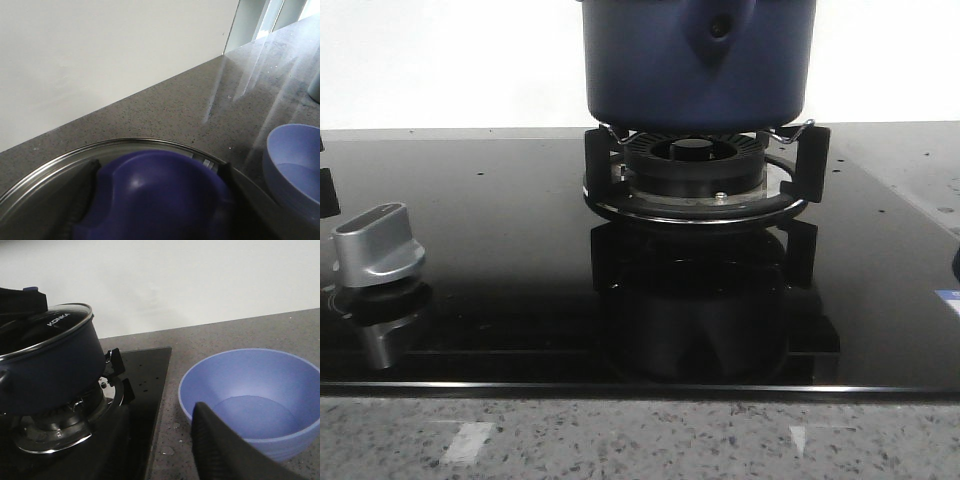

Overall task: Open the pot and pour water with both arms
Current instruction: 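Close the left gripper on the blue lid knob, then lift the glass lid up off the blue pot with the left gripper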

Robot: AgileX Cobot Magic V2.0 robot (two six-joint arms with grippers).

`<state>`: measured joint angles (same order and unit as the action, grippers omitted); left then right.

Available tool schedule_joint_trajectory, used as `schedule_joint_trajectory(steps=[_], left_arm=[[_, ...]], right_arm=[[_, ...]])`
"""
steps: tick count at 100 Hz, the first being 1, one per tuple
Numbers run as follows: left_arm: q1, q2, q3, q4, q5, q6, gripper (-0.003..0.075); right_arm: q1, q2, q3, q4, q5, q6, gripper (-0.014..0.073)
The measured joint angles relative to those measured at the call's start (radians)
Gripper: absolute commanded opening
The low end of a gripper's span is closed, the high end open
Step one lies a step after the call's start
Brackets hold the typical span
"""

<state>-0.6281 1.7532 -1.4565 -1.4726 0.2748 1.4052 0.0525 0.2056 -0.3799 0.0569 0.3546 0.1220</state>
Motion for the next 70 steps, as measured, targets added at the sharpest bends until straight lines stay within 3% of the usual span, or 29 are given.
schedule_joint_trajectory(steps=[70], left_arm=[[0.000, -0.040, 0.006, 0.000, -0.002, -0.008, 0.0209]], right_arm=[[0.000, 0.000, 0.000, 0.000, 0.011, 0.000, 0.0269]])
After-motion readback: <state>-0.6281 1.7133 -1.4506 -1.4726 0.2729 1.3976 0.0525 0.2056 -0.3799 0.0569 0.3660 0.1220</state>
